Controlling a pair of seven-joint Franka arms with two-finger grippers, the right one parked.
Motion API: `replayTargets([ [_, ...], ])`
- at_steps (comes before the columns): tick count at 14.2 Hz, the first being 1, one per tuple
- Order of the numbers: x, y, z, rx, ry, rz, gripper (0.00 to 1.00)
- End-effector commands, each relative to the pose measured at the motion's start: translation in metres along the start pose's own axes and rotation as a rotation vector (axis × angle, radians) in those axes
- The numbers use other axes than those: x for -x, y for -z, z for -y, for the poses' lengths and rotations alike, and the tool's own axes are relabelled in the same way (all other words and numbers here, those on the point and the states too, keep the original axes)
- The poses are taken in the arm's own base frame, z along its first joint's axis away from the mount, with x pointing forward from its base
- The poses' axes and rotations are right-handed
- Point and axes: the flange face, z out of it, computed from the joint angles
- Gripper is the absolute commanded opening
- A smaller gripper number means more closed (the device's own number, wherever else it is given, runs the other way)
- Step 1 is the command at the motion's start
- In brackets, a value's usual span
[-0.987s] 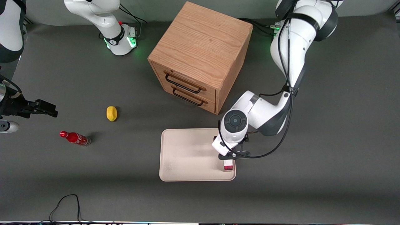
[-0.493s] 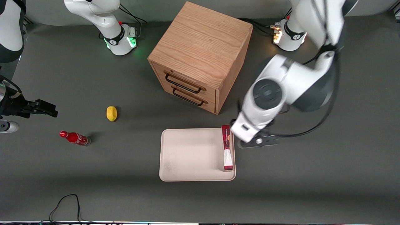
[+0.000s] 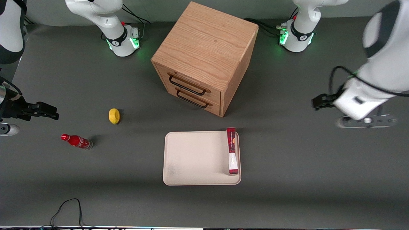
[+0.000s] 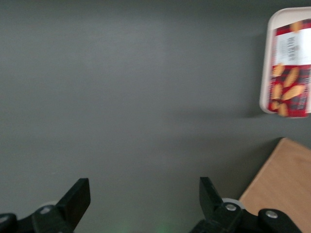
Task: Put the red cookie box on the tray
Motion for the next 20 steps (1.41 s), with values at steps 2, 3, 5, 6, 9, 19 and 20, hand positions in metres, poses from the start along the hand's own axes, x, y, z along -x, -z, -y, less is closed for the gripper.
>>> replayTargets([
  [2, 0.021, -0.003, 0.046, 0.015, -0.034, 0.000, 1.00],
  [3, 0.025, -0.003, 0.049, 0.012, -0.028, -0.013, 1.00],
  [5, 0.040, -0.008, 0.049, 0.001, -0.024, -0.053, 1.00],
  [6, 0.044, -0.009, 0.048, 0.007, -0.024, -0.058, 1.00],
  [9, 0.046, -0.008, 0.056, 0.018, -0.016, -0.057, 1.00],
  [19, 0.034, 0.009, 0.074, 0.065, -0.048, -0.094, 1.00],
  [20, 0.034, 0.010, 0.070, 0.065, -0.050, -0.095, 1.00],
])
